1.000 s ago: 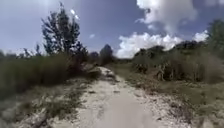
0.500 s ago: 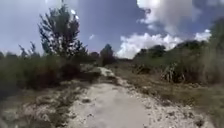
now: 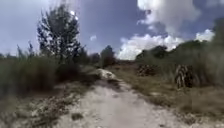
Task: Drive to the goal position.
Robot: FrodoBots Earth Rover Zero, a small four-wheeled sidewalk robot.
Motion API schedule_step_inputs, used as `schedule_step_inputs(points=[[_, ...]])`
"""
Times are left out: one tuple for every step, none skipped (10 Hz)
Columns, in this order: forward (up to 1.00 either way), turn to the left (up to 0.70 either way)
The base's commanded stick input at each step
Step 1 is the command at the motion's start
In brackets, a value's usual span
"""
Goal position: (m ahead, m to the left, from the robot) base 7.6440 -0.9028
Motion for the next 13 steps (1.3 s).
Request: schedule_step_inputs(points=[[0.85, 0.34], [0.85, 0.25], [0.85, 0.0], [0.85, 0.0], [0.85, 0.0], [0.85, 0.0], [0.85, 0.0], [0.85, 0.0], [0.85, 0.0], [0.85, 0.0], [0.85, 0.0], [0.85, 0.0], [0.85, 0.0]])
